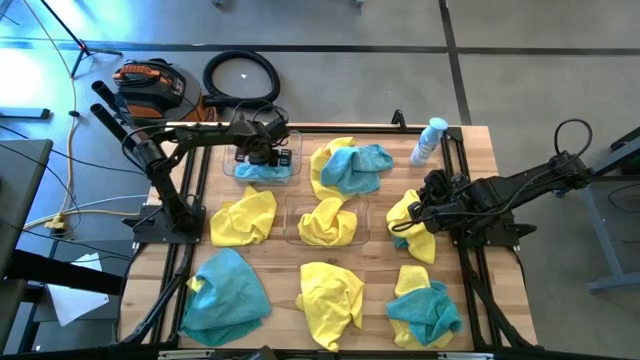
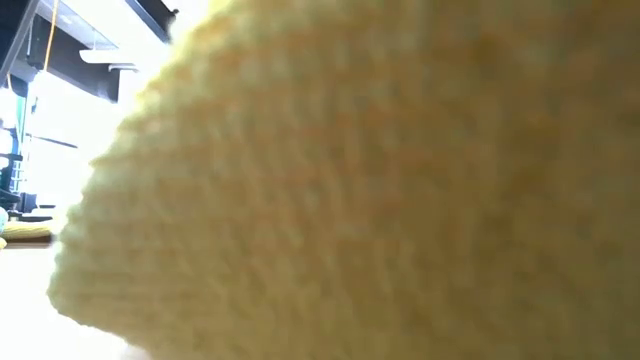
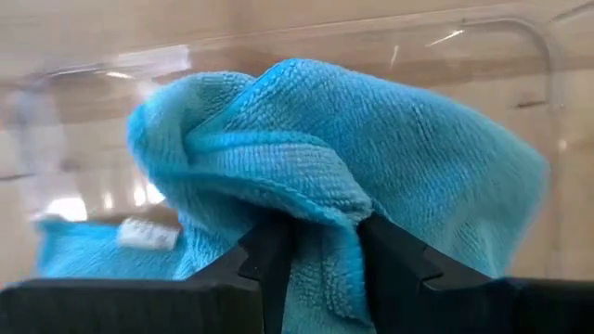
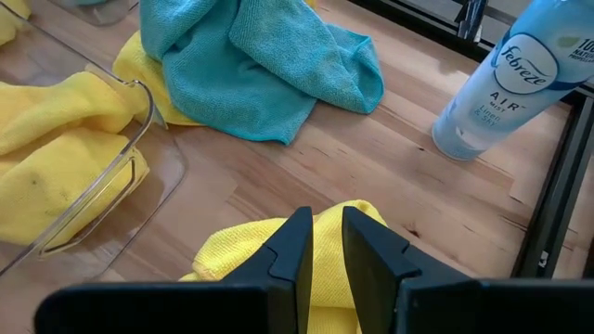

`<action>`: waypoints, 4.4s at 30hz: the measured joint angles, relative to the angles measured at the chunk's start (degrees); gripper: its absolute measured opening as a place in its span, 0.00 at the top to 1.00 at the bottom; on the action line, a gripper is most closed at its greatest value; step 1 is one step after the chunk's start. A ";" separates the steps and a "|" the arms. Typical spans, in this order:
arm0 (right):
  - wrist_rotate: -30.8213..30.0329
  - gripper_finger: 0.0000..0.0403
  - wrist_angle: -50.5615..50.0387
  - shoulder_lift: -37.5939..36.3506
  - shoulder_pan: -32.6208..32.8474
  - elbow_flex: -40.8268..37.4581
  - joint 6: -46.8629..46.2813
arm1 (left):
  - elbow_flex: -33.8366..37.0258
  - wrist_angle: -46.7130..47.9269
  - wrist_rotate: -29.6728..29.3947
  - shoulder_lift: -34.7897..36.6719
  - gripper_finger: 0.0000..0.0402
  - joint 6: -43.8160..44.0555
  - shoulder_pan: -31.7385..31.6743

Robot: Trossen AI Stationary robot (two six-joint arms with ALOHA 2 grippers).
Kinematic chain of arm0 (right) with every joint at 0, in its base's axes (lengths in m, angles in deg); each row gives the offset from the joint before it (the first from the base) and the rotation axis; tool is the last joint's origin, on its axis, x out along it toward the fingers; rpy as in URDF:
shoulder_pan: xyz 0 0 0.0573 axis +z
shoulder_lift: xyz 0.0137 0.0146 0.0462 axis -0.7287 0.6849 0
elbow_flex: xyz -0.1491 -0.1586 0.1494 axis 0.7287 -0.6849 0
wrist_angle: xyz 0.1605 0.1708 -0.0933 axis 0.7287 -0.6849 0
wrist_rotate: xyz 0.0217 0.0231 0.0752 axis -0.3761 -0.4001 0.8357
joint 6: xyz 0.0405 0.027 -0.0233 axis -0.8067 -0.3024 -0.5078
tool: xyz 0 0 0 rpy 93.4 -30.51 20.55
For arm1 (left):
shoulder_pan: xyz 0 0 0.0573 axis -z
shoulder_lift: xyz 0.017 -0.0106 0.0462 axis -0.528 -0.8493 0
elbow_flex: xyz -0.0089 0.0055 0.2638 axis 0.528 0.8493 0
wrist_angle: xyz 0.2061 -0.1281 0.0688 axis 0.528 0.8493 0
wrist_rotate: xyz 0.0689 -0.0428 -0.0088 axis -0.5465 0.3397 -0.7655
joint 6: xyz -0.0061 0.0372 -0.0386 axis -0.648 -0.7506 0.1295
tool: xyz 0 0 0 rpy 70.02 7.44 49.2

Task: Sort microfiber towel by color & place in baskets
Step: Put the blue towel into the top transparent bin, then put the yellow towel into the bottom transparent bin

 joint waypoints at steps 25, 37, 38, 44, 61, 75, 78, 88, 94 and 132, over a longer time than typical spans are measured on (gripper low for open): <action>2.95 0.86 -0.07 0.00 0.02 0.00 8.11 | -4.35 15.82 -5.60 13.77 0.74 13.18 15.05; 8.86 0.86 -0.52 -0.04 0.06 -4.53 4.31 | -4.33 13.99 -16.13 19.32 0.74 24.06 40.83; 9.61 0.86 -0.49 -0.04 0.21 -5.46 3.38 | -4.33 13.73 -16.75 20.20 0.74 24.06 42.73; 12.08 0.86 -0.55 -0.02 0.87 -10.27 4.88 | -4.33 13.35 -17.00 24.77 0.74 17.54 50.43; 19.81 0.82 1.42 0.13 -1.16 -7.39 -2.96 | -2.70 9.03 -18.68 30.33 0.87 -11.99 51.67; 21.95 0.45 2.51 2.50 -5.55 -7.39 -15.53 | 6.08 7.17 -18.47 46.94 0.96 -18.57 50.86; 23.22 0.43 5.67 5.83 -5.13 -7.39 -16.44 | 9.18 5.82 -17.35 50.07 0.98 -18.63 50.86; 23.95 0.43 13.76 19.09 -4.70 -7.39 -16.20 | 18.25 -1.00 -15.95 57.62 1.00 -20.06 50.86; 26.36 0.63 15.61 22.69 -4.70 -7.39 -16.95 | 18.79 -0.93 -14.66 59.11 1.00 -20.87 50.90; -6.47 1.00 -3.23 47.40 1.53 62.15 -1.27 | 18.77 -1.14 -14.77 60.13 1.00 -25.00 50.86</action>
